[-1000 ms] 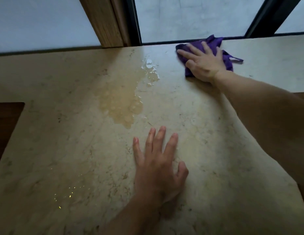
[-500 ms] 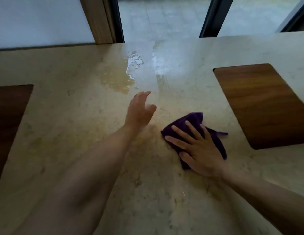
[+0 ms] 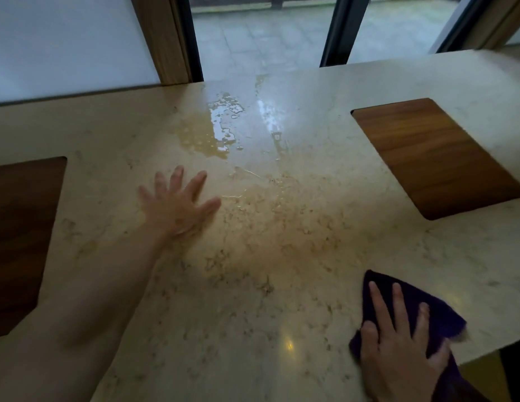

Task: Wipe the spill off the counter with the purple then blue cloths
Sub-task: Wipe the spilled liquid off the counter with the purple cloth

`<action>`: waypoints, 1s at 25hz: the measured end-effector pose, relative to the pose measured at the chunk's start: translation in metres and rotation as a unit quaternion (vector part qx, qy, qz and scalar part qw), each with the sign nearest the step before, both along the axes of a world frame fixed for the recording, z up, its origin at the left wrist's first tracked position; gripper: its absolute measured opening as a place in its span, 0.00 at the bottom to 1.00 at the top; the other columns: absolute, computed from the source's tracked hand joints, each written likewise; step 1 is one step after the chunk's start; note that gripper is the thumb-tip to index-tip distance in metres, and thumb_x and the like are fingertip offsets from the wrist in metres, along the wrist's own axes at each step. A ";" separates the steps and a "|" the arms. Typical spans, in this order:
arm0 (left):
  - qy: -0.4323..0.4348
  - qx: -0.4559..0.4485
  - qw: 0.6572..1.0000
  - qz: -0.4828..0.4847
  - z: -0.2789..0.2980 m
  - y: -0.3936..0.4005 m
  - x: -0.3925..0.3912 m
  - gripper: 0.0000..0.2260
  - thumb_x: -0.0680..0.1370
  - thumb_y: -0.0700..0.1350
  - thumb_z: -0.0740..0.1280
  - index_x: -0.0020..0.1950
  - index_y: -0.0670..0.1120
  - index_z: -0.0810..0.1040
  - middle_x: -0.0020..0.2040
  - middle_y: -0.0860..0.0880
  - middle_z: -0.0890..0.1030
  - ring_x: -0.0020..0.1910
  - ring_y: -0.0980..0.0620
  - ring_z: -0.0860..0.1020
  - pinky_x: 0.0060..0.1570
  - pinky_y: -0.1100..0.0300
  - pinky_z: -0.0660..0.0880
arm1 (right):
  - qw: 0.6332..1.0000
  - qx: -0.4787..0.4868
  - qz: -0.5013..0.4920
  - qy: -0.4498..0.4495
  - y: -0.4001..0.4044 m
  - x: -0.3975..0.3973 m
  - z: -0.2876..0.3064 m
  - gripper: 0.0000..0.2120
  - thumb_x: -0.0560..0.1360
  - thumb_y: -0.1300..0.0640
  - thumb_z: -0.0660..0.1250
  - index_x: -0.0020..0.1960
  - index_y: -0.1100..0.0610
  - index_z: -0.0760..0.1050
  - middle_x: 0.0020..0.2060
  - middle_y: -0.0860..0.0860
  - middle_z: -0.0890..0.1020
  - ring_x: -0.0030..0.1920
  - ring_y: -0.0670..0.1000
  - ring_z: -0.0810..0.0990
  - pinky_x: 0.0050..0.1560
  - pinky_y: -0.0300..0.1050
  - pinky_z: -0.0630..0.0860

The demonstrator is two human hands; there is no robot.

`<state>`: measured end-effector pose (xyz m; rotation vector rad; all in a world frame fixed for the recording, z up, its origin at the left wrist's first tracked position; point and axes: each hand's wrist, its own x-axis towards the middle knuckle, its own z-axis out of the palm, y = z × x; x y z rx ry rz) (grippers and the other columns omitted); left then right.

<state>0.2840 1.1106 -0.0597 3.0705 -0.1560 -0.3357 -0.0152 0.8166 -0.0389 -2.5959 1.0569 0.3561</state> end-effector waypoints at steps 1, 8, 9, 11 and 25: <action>-0.014 0.003 1.000 -0.002 -0.004 0.000 0.000 0.40 0.65 0.82 0.37 0.76 0.70 0.43 0.81 0.52 0.45 0.78 0.37 0.44 0.69 0.27 0.45 | 0.999 0.002 -0.036 0.011 0.009 0.010 -0.002 0.22 0.76 0.40 0.29 0.66 0.29 0.21 0.75 0.37 0.32 0.79 0.54 0.38 0.75 0.68 0.46; -0.037 -0.012 0.999 0.003 -0.005 -0.003 -0.001 0.39 0.67 0.79 0.37 0.76 0.68 0.43 0.81 0.50 0.44 0.78 0.36 0.42 0.70 0.28 0.42 | 0.998 -0.025 -0.059 -0.006 0.037 0.137 -0.012 0.27 0.76 0.39 0.30 0.72 0.35 0.24 0.79 0.44 0.35 0.78 0.60 0.35 0.71 0.76 0.45; -0.035 -0.012 0.999 0.006 -0.004 -0.004 -0.002 0.38 0.68 0.79 0.37 0.76 0.68 0.42 0.81 0.50 0.43 0.78 0.37 0.41 0.70 0.28 0.41 | 0.999 -0.035 -0.027 -0.023 0.032 0.167 -0.016 0.28 0.78 0.39 0.34 0.76 0.36 0.28 0.80 0.46 0.38 0.78 0.61 0.37 0.71 0.77 0.45; -0.030 -0.009 0.999 0.008 -0.002 -0.004 -0.003 0.37 0.69 0.79 0.40 0.76 0.69 0.40 0.81 0.51 0.40 0.78 0.37 0.39 0.71 0.29 0.40 | 0.996 -0.055 0.035 -0.057 0.019 0.240 -0.021 0.28 0.80 0.41 0.39 0.79 0.40 0.39 0.81 0.50 0.45 0.79 0.64 0.42 0.70 0.78 0.46; -0.071 -0.019 0.997 -0.024 -0.014 -0.002 -0.004 0.37 0.70 0.77 0.53 0.76 0.62 0.63 0.80 0.46 0.59 0.77 0.32 0.55 0.67 0.24 0.52 | 0.927 -0.024 0.366 -0.072 0.010 0.630 -0.014 0.26 0.80 0.45 0.43 0.76 0.31 0.48 0.80 0.40 0.47 0.80 0.57 0.42 0.72 0.72 0.38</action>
